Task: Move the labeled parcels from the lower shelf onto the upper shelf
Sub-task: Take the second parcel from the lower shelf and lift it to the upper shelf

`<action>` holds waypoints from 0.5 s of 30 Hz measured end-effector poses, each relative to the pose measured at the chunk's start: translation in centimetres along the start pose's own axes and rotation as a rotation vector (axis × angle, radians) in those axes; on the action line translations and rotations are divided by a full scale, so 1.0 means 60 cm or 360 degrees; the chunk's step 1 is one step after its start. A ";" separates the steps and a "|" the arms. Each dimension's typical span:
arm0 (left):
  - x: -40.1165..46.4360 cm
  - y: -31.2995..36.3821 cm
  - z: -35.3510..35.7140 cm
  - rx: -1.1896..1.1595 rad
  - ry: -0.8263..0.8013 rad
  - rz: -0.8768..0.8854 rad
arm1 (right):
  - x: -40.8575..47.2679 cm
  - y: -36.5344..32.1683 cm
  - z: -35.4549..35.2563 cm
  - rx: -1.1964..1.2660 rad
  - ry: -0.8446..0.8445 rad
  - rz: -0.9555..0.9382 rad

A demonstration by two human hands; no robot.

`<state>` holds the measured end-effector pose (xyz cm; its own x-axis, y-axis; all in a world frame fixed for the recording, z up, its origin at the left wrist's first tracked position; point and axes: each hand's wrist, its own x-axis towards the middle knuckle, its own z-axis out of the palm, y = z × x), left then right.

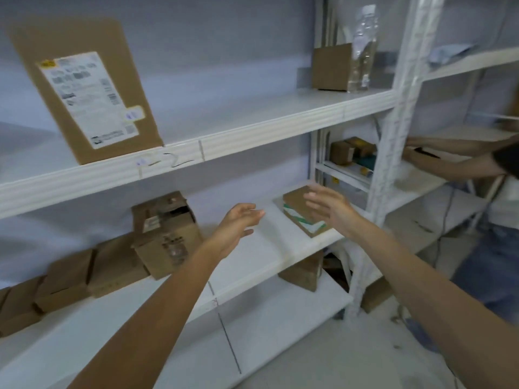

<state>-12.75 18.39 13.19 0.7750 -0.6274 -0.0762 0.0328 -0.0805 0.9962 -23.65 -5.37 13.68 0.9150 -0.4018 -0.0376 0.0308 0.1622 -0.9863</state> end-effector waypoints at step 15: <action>0.198 -0.100 0.263 -0.0031 0.0440 -0.0437 | 0.143 0.026 -0.245 -0.0712 -0.0078 0.0194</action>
<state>-13.67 -0.81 5.66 0.8764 -0.3518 -0.3289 0.2728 -0.2002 0.9410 -21.65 -21.84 9.43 0.9193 -0.3593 -0.1604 -0.2450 -0.2036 -0.9479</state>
